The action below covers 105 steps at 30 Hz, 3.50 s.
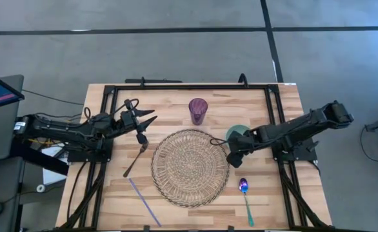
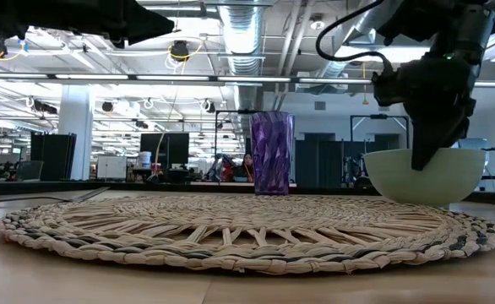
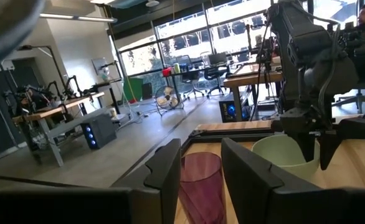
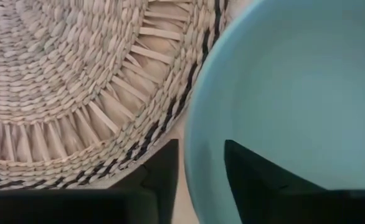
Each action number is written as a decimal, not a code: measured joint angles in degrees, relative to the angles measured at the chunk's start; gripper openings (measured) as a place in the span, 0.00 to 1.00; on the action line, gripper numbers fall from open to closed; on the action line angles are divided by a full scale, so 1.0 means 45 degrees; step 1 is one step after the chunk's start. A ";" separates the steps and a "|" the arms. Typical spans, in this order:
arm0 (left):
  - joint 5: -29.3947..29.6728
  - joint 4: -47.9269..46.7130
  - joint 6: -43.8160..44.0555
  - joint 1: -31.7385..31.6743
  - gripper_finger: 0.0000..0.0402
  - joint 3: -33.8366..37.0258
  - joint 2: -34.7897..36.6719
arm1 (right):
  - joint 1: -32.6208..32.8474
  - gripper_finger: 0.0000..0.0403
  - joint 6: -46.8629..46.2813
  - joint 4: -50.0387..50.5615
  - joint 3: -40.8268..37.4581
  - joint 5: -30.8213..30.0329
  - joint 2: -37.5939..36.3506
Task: Pick & Place Utensil
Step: Put the green bowl on the brown mat
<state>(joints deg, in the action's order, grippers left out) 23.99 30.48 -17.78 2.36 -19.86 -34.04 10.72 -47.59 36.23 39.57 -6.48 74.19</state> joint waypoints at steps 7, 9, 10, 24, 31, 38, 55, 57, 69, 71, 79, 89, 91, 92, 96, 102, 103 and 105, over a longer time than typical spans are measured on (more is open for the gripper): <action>0.0000 0.0000 0.0000 -0.0002 0.29 0.0000 0.0000 | 0.0000 0.07 0.0061 -0.0010 0.0022 -0.0154 -0.0022; 0.0000 0.0000 0.0000 0.0001 0.29 0.0000 0.0000 | 0.0000 0.03 0.0198 -0.0033 0.0049 -0.0297 -0.0041; 0.0000 0.0000 0.0000 -0.0001 0.29 0.0000 0.0000 | 0.0000 0.02 0.0323 -0.0062 0.0057 -0.0294 -0.0044; 0.0000 0.0000 0.0000 -0.0003 0.29 0.0000 0.0000 | 0.0131 0.03 0.2133 0.0040 0.2185 0.0092 -0.0005; 0.0000 -0.0002 0.0000 -0.0001 0.29 0.0000 0.0000 | 0.0204 0.01 0.3707 -0.0575 0.3159 0.0003 0.0039; 0.0000 -0.0005 0.0000 0.0002 0.29 0.0000 -0.0099 | 0.0645 0.01 0.5162 -0.3063 0.3211 0.0075 0.0039; -0.0002 0.0010 0.0005 -0.0003 0.29 0.0005 -0.0724 | 0.1947 0.01 0.7239 -0.4603 0.4587 0.0335 0.2218; 0.0000 0.0005 0.0005 -0.0003 0.29 0.0010 -0.0715 | 0.1928 0.01 0.7441 -0.3820 0.5624 0.0669 0.3016; 0.0105 -0.0023 0.0005 -0.0003 0.29 0.0007 -0.0782 | 0.2339 0.01 1.0140 -0.0814 0.9432 0.1831 0.5915; 0.0171 0.0034 0.0005 0.0001 0.29 0.0007 -0.0855 | 0.2459 0.01 1.0454 -0.0782 0.9688 0.1826 0.6418; 0.0193 -0.0049 0.0005 -0.0003 0.29 0.0005 -0.1254 | 0.2805 0.01 1.0705 -0.0654 1.0070 0.1897 0.7696; 0.0193 -0.0118 0.0005 -0.0002 0.29 0.0005 -0.1836 | 0.3625 0.01 1.0519 -0.0776 1.0049 0.1551 0.8601; 0.0189 -0.0160 0.0005 -0.0003 0.29 0.0005 -0.1935 | 0.3769 0.01 1.0307 -0.0821 1.0047 0.1387 0.8595; 0.0192 -0.0141 0.0005 0.0000 0.29 0.0005 -0.1997 | 0.3810 0.01 1.0151 -0.0843 1.0049 0.1384 0.8587; 0.0193 -0.0129 0.0005 0.0002 0.29 0.0005 -0.2081 | 0.3907 0.01 0.9468 -0.0985 1.0044 0.1071 0.8588; 0.0189 -0.0158 0.0005 -0.0003 0.29 0.0005 -0.2142 | 0.3963 0.06 0.8928 -0.0732 1.0049 0.0385 0.8695; 0.0189 -0.0150 0.0005 -0.0003 0.29 0.0005 -0.2142 | 0.3963 0.07 0.8937 -0.0719 1.0044 0.0282 0.8709; 0.0189 -0.0141 0.0005 -0.0003 0.29 0.0005 -0.2137 | 0.3944 0.10 0.8901 -0.0823 1.0044 0.0079 0.8709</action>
<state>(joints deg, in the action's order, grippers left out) 24.84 29.85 -17.76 2.35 -19.84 -43.66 28.47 -7.54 32.52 84.77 -6.12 113.38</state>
